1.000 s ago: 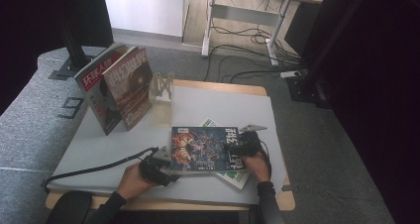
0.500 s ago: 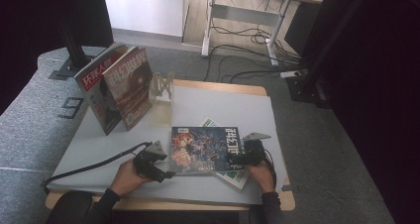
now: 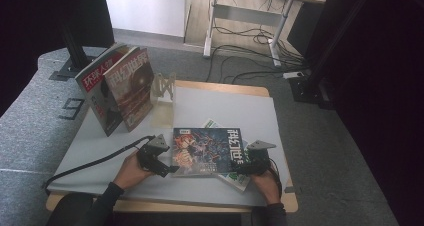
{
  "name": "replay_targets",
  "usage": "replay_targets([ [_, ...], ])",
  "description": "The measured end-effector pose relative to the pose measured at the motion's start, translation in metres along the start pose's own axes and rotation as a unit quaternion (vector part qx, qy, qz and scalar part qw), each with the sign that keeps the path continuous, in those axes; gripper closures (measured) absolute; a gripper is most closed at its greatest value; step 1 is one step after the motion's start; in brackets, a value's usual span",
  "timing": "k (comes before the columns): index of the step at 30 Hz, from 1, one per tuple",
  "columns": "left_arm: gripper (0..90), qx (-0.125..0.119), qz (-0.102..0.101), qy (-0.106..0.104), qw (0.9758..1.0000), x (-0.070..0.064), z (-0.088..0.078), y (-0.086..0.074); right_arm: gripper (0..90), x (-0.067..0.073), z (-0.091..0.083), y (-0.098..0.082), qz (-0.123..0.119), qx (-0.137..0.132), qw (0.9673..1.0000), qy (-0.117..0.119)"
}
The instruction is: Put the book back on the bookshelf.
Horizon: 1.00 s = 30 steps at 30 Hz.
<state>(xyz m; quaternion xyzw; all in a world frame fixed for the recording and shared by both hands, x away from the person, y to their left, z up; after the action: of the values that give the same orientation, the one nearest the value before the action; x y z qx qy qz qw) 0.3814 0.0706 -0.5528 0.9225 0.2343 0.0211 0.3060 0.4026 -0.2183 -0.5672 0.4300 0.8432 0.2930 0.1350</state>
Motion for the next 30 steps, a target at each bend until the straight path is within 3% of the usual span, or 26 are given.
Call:
replay_targets([
  [7,6.1,0.003,0.014,0.010,0.9998,0.009,0.008,0.012,3.4,0.004,-0.004,-0.005,-0.004,0.001,1.0000,-0.003],
  [17,3.6,-0.005,0.019,0.013,0.9997,0.027,0.021,0.039,3.2,0.009,-0.010,-0.012,-0.004,0.003,1.0000,0.000],
  [21,3.2,-0.014,0.011,0.017,0.9997,0.037,0.024,0.046,3.2,0.011,-0.012,-0.015,-0.004,0.004,1.0000,0.005],
  [24,2.4,-0.005,0.013,0.026,0.9996,0.045,0.028,0.048,3.1,0.012,-0.013,-0.017,-0.004,0.004,1.0000,0.007],
  [30,1.5,-0.010,0.008,0.031,0.9994,0.059,0.034,0.056,2.1,0.015,-0.011,-0.024,-0.012,0.020,0.9997,0.006],
])
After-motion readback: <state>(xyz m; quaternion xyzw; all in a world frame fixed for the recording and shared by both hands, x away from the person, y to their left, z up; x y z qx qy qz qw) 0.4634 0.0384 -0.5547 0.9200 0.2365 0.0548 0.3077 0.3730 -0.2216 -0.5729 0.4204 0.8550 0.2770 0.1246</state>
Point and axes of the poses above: each handheld gripper's, and its own axes: z roughly forward along the jaws, y roughly out of its top, x roughly to its left, the point moved 8 cm from there along z, roughly forward along the jaws, and after that the axes turned 10 degrees about x, right-handed, at the moved point
